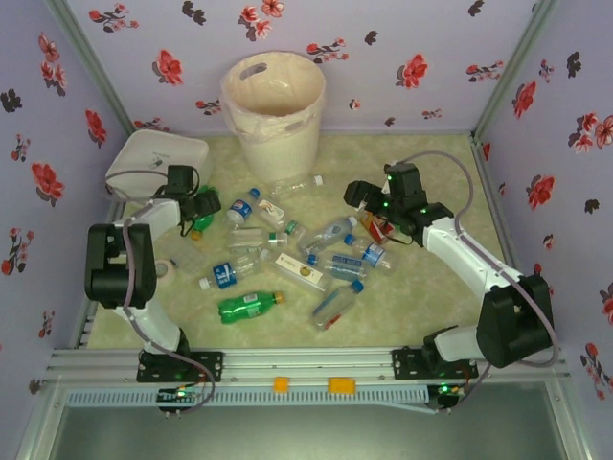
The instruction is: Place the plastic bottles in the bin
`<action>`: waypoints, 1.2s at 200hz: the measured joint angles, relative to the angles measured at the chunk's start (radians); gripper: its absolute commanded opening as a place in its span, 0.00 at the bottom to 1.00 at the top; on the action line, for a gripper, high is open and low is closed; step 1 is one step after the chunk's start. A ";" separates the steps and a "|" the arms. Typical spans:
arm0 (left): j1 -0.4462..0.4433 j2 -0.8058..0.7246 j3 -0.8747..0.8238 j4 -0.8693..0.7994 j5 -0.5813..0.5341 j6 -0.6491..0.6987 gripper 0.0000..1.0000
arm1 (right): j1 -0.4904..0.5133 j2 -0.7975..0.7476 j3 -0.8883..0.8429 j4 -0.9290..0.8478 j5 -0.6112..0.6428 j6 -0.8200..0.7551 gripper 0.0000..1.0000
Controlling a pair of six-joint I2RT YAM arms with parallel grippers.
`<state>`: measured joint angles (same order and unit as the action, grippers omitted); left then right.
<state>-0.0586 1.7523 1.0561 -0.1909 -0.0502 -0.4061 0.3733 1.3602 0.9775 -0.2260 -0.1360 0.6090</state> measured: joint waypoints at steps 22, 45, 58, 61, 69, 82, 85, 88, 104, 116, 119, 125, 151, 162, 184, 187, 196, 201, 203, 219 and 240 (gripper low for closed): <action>0.000 0.044 0.033 -0.024 0.034 0.000 0.85 | 0.000 0.000 0.000 0.000 0.003 0.001 1.00; 0.000 0.062 0.049 -0.039 0.056 -0.001 0.82 | 0.000 0.000 0.000 0.000 0.003 0.002 1.00; 0.000 0.063 0.053 -0.048 0.063 -0.004 0.81 | 0.000 0.000 0.000 0.000 0.006 0.002 1.00; 0.000 0.064 0.054 -0.051 0.063 -0.004 0.81 | 0.000 0.000 0.000 0.000 0.006 0.002 1.00; 0.000 0.066 0.059 -0.058 0.066 -0.004 0.80 | 0.000 0.000 0.000 0.000 0.007 0.001 1.00; 0.000 0.074 0.072 -0.068 0.070 -0.004 0.80 | 0.000 0.000 0.000 0.000 0.011 0.001 1.00; 0.000 0.077 0.075 -0.071 0.070 -0.004 0.80 | 0.000 0.000 0.000 0.000 0.013 0.001 1.00; 0.000 0.079 0.079 -0.074 0.070 -0.004 0.80 | 0.000 0.000 0.000 0.000 0.014 0.001 1.00; 0.000 0.093 0.091 -0.079 0.071 -0.004 0.81 | 0.000 0.000 0.000 0.000 0.021 0.001 1.00; 0.000 0.103 0.097 -0.083 0.071 -0.004 0.81 | 0.000 0.000 0.000 0.000 0.028 0.001 1.00; 0.000 0.107 0.100 -0.084 0.071 -0.004 0.81 | 0.000 0.000 0.000 0.000 0.029 0.001 1.00; 0.000 0.114 0.104 -0.090 0.071 -0.004 0.81 | 0.000 0.000 0.000 0.000 0.030 0.000 0.99; 0.000 0.141 0.121 -0.109 0.071 -0.004 0.71 | 0.000 -0.002 0.000 0.000 0.035 0.000 0.99; 0.000 0.141 0.125 -0.112 0.071 -0.003 0.66 | 0.000 -0.005 0.000 0.000 0.037 0.000 1.00; 0.000 0.141 0.127 -0.117 0.074 -0.004 0.62 | 0.000 -0.019 0.000 -0.001 0.048 0.000 1.00; 0.000 0.141 0.127 -0.117 0.075 -0.003 0.62 | 0.000 -0.021 0.000 -0.001 0.050 -0.001 1.00; 0.000 0.139 0.127 -0.118 0.076 -0.003 0.61 | 0.000 -0.026 0.000 -0.001 0.055 -0.001 1.00; 0.000 0.137 0.127 -0.118 0.077 -0.003 0.61 | 0.000 -0.028 0.000 -0.001 0.055 -0.001 1.00; 0.000 0.137 0.127 -0.119 0.078 -0.003 0.61 | 0.000 -0.029 0.000 -0.001 0.055 0.000 1.00; -0.003 0.110 0.119 -0.121 0.078 -0.004 0.60 | 0.000 -0.032 0.000 0.000 0.055 0.000 1.00; -0.010 0.031 0.098 -0.125 0.078 -0.004 0.59 | 0.000 -0.032 -0.001 0.000 0.055 0.000 1.00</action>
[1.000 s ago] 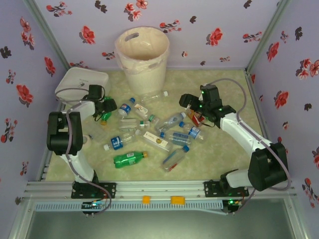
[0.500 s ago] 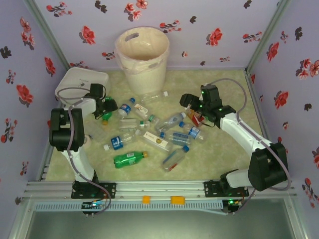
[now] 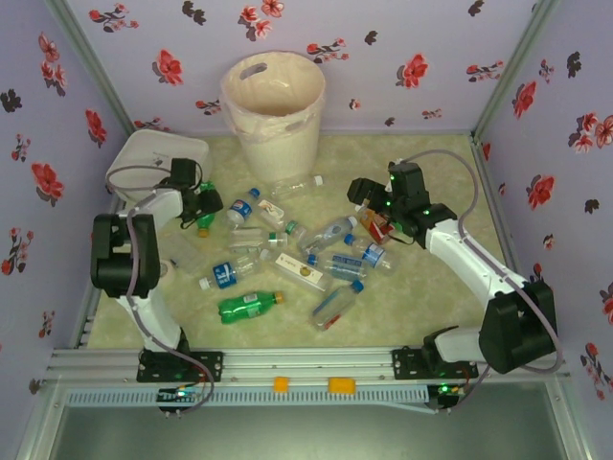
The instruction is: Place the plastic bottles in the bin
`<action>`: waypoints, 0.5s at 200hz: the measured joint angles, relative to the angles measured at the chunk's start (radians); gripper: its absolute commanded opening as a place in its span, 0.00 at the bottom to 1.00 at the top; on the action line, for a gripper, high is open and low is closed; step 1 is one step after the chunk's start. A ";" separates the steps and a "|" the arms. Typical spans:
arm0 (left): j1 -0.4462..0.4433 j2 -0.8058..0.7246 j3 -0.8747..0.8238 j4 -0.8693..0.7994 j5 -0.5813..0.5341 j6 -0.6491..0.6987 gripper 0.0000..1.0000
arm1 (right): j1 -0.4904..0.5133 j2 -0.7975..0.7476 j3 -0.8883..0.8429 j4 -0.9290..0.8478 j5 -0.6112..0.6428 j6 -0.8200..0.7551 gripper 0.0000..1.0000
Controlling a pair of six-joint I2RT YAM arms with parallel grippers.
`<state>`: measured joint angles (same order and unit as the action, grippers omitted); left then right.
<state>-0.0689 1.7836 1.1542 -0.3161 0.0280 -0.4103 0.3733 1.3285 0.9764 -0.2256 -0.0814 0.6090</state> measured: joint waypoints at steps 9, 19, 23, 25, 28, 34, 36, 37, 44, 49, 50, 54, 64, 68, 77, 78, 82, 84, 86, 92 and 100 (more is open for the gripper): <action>-0.006 -0.048 -0.011 0.001 0.000 0.000 0.59 | 0.000 0.000 -0.003 0.005 0.000 0.000 1.00; -0.013 -0.109 -0.021 0.001 0.000 -0.001 0.59 | 0.000 -0.001 -0.008 0.012 -0.001 0.001 1.00; -0.016 -0.136 -0.024 0.001 0.000 -0.002 0.59 | 0.000 -0.001 -0.011 0.015 -0.002 0.001 1.00; -0.017 -0.145 -0.026 0.001 0.000 -0.003 0.59 | 0.000 -0.001 -0.012 0.016 -0.003 0.001 1.00; -0.018 -0.164 -0.027 0.001 0.000 -0.003 0.59 | 0.000 -0.001 -0.014 0.018 -0.004 0.002 1.00; -0.020 -0.205 -0.030 0.001 0.001 -0.003 0.59 | 0.000 -0.002 -0.018 0.023 -0.006 0.003 1.00; -0.021 -0.218 -0.031 0.001 0.001 -0.004 0.59 | 0.000 -0.002 -0.020 0.025 -0.007 0.003 1.00; -0.021 -0.222 -0.031 0.001 0.001 -0.003 0.59 | 0.000 -0.002 -0.021 0.026 -0.008 0.003 1.00; -0.024 -0.264 -0.031 0.002 0.002 -0.004 0.59 | 0.000 -0.005 -0.029 0.034 -0.012 0.003 1.00; -0.025 -0.293 -0.032 0.002 0.002 -0.006 0.59 | 0.000 -0.008 -0.035 0.037 -0.016 0.003 1.00; -0.026 -0.299 -0.032 0.002 0.002 -0.006 0.59 | 0.000 -0.008 -0.037 0.038 -0.016 0.003 1.00; -0.026 -0.323 -0.032 0.002 0.002 -0.007 0.59 | 0.000 -0.012 -0.043 0.042 -0.020 0.003 1.00; -0.029 -0.382 -0.033 0.008 0.002 -0.010 0.59 | 0.000 -0.020 -0.056 0.049 -0.031 0.003 1.00; -0.029 -0.404 -0.033 0.010 0.002 -0.011 0.59 | 0.000 -0.024 -0.061 0.052 -0.035 0.003 0.99; -0.032 -0.450 -0.034 0.014 0.002 -0.015 0.59 | 0.000 -0.031 -0.073 0.063 -0.046 0.003 1.00; -0.032 -0.457 -0.034 0.015 0.002 -0.015 0.59 | 0.000 -0.032 -0.074 0.064 -0.047 0.003 1.00; -0.035 -0.476 -0.034 0.018 0.002 -0.018 0.59 | 0.000 -0.035 -0.079 0.072 -0.055 0.003 1.00; -0.036 -0.486 -0.034 0.019 0.002 -0.019 0.59 | 0.000 -0.036 -0.081 0.073 -0.057 0.003 1.00; -0.038 -0.498 -0.034 0.023 0.002 -0.020 0.59 | 0.000 -0.038 -0.083 0.077 -0.061 0.003 1.00; -0.042 -0.522 -0.034 0.029 0.003 -0.023 0.59 | 0.000 -0.041 -0.090 0.088 -0.072 0.003 1.00; -0.051 -0.553 -0.034 0.039 0.003 -0.027 0.58 | 0.000 -0.044 -0.097 0.105 -0.089 0.003 1.00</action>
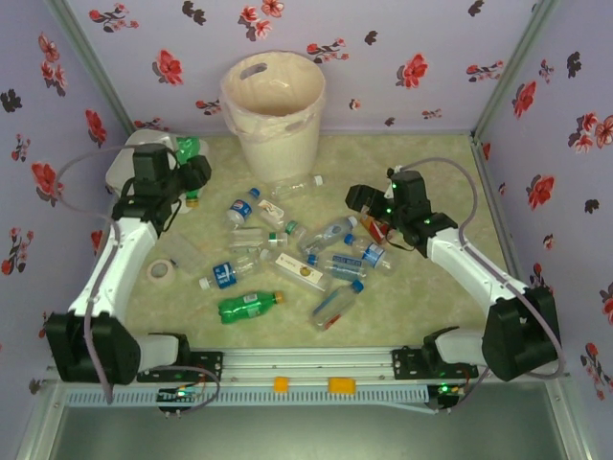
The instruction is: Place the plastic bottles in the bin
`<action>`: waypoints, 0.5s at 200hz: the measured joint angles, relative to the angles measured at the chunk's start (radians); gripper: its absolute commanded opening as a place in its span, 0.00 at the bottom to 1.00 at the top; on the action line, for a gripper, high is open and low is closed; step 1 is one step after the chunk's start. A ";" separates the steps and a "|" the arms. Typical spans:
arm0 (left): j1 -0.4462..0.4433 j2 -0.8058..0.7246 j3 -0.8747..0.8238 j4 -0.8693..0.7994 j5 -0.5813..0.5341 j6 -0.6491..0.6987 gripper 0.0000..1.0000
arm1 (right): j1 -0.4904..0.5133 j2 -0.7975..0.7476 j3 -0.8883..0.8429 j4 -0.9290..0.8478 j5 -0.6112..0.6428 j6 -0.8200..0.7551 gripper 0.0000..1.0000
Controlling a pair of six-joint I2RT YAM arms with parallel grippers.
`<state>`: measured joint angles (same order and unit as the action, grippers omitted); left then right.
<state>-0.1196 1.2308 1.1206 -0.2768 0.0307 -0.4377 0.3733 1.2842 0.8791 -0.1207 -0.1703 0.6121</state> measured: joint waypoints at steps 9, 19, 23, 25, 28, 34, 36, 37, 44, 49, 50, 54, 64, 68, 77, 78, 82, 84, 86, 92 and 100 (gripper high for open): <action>-0.013 -0.031 0.000 0.015 0.000 -0.005 0.58 | 0.000 -0.002 -0.010 0.021 -0.021 0.000 1.00; -0.029 -0.054 0.002 0.033 0.000 -0.010 0.58 | 0.000 -0.005 -0.021 0.042 -0.040 0.000 1.00; -0.036 -0.060 0.004 0.037 0.000 -0.013 0.57 | 0.000 -0.006 -0.026 0.051 -0.049 0.000 1.00; -0.039 -0.061 0.005 0.039 0.000 -0.013 0.57 | 0.000 -0.006 -0.028 0.054 -0.052 0.000 1.00; -0.044 -0.063 0.008 0.042 0.000 -0.015 0.57 | 0.000 -0.007 -0.031 0.058 -0.057 0.000 1.00; -0.056 -0.063 0.018 0.048 0.000 -0.019 0.57 | 0.000 -0.008 -0.038 0.069 -0.069 0.000 1.00; -0.061 -0.063 0.022 0.051 0.000 -0.021 0.57 | 0.000 -0.008 -0.040 0.072 -0.072 0.000 1.00; -0.062 -0.063 0.023 0.051 0.000 -0.021 0.57 | 0.000 -0.008 -0.041 0.073 -0.073 0.000 1.00; -0.077 -0.056 0.040 0.058 0.000 -0.022 0.57 | 0.000 -0.009 -0.048 0.082 -0.082 0.000 1.00; -0.089 -0.048 0.056 0.061 0.000 -0.022 0.57 | 0.000 -0.009 -0.053 0.087 -0.089 -0.001 1.00; -0.090 -0.046 0.060 0.061 0.000 -0.021 0.57 | 0.000 -0.009 -0.054 0.089 -0.090 -0.001 1.00; -0.099 -0.036 0.075 0.064 0.000 -0.021 0.57 | 0.000 -0.010 -0.057 0.093 -0.095 -0.001 1.00; -0.121 0.000 0.132 0.066 0.003 -0.020 0.57 | 0.000 -0.010 -0.063 0.099 -0.104 -0.003 1.00; -0.127 0.014 0.152 0.070 0.006 -0.019 0.57 | 0.000 -0.010 -0.064 0.099 -0.107 -0.003 1.00; -0.146 0.062 0.221 0.067 0.013 -0.013 0.57 | 0.000 -0.013 -0.066 0.100 -0.115 -0.004 1.00; -0.148 0.066 0.227 0.068 0.014 -0.013 0.57 | 0.000 -0.013 -0.066 0.100 -0.116 -0.004 1.00; -0.156 0.092 0.262 0.068 0.018 -0.007 0.57 | 0.000 -0.014 -0.066 0.100 -0.117 -0.005 1.00; -0.159 0.100 0.274 0.067 0.019 -0.006 0.58 | 0.000 -0.015 -0.067 0.100 -0.118 -0.005 1.00; -0.163 0.112 0.290 0.068 0.021 -0.004 0.57 | 0.000 -0.016 -0.067 0.100 -0.119 -0.007 1.00; -0.175 0.150 0.340 0.068 0.027 0.003 0.57 | 0.000 -0.021 -0.068 0.100 -0.119 -0.009 0.99; -0.189 0.196 0.399 0.066 0.034 0.013 0.58 | 0.000 -0.031 -0.071 0.098 -0.119 -0.012 1.00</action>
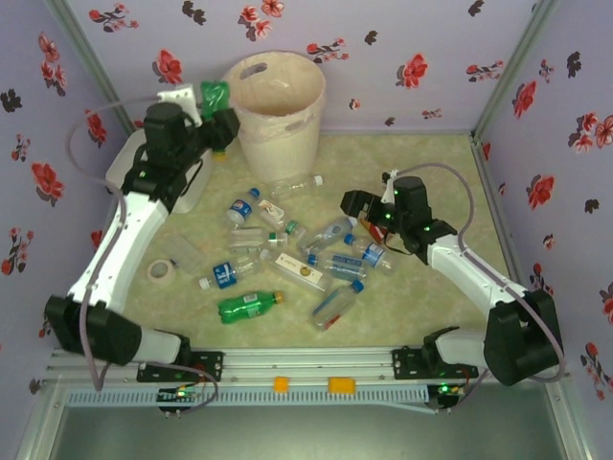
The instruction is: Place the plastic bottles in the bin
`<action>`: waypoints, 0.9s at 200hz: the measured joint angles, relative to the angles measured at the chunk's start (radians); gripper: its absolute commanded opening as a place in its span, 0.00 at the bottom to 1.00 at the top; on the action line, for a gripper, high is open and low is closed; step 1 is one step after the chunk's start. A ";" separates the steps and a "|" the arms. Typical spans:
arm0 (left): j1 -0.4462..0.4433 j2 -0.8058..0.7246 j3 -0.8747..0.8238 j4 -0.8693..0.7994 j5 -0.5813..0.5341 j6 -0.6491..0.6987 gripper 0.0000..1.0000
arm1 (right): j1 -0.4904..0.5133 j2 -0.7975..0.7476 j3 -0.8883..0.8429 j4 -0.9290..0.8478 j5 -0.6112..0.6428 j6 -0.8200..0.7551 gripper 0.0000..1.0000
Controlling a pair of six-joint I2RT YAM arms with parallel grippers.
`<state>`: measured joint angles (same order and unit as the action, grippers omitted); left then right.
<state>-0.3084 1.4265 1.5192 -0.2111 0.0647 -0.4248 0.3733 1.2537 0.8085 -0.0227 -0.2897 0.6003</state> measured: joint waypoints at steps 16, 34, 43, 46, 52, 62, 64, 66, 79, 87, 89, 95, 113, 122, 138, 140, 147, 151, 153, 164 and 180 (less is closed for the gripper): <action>-0.025 0.105 0.135 -0.014 0.015 0.024 0.57 | 0.000 -0.023 -0.008 -0.004 0.001 -0.007 1.00; -0.043 0.230 0.301 -0.047 0.037 0.046 0.58 | 0.000 -0.045 -0.013 -0.014 0.002 -0.015 1.00; -0.048 0.296 0.391 -0.067 0.047 0.055 0.58 | 0.000 -0.054 -0.014 -0.021 0.002 -0.018 1.00; -0.050 0.311 0.413 -0.069 0.051 0.056 0.57 | 0.000 -0.056 -0.016 -0.023 0.003 -0.019 1.00; -0.052 0.355 0.473 -0.079 0.056 0.062 0.58 | 0.000 -0.061 -0.018 -0.027 0.005 -0.022 1.00; -0.053 0.431 0.578 -0.100 0.064 0.068 0.58 | 0.000 -0.066 -0.019 -0.035 0.009 -0.026 1.00; -0.053 0.449 0.605 -0.109 0.065 0.069 0.57 | 0.000 -0.067 -0.019 -0.037 0.010 -0.026 1.00; -0.053 0.460 0.622 -0.114 0.068 0.069 0.57 | 0.000 -0.068 -0.019 -0.038 0.010 -0.026 1.00; -0.056 0.570 0.780 -0.146 0.074 0.077 0.57 | 0.000 -0.073 -0.020 -0.050 0.019 -0.030 1.00; -0.058 0.640 0.877 -0.164 0.077 0.085 0.57 | 0.000 -0.077 -0.020 -0.058 0.024 -0.033 1.00; -0.058 0.659 0.903 -0.169 0.078 0.087 0.57 | 0.000 -0.078 -0.020 -0.061 0.025 -0.034 1.00; -0.058 0.706 0.968 -0.185 0.079 0.091 0.57 | 0.000 -0.080 -0.020 -0.065 0.028 -0.037 1.00; -0.063 0.823 1.111 -0.216 0.079 0.096 0.58 | 0.000 -0.085 -0.020 -0.080 0.036 -0.047 1.00; -0.065 0.861 1.139 -0.221 0.079 0.097 0.59 | 0.000 -0.087 -0.020 -0.088 0.043 -0.051 1.00; -0.065 0.895 1.138 -0.219 0.077 0.096 0.59 | 0.000 -0.091 -0.020 -0.103 0.053 -0.055 1.00; -0.065 0.898 1.135 -0.217 0.077 0.096 0.60 | 0.000 -0.091 -0.020 -0.104 0.054 -0.055 1.00; -0.067 0.903 1.120 -0.215 0.076 0.096 0.61 | 0.000 -0.093 -0.020 -0.111 0.056 -0.059 1.00; -0.067 0.904 1.109 -0.213 0.075 0.096 0.62 | 0.000 -0.094 -0.020 -0.114 0.058 -0.059 1.00; -0.067 0.904 1.106 -0.213 0.074 0.096 0.63 | 0.000 -0.095 -0.020 -0.116 0.058 -0.060 1.00; -0.067 0.909 1.093 -0.209 0.074 0.096 0.66 | 0.000 -0.097 -0.020 -0.124 0.058 -0.063 1.00; -0.067 0.914 1.090 -0.200 0.074 0.093 0.73 | 0.000 -0.100 -0.020 -0.139 0.061 -0.070 1.00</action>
<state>-0.3752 2.3402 2.6095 -0.4107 0.1387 -0.3317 0.3733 1.1534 0.7887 -0.1619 -0.2283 0.5304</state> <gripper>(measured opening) 0.684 0.996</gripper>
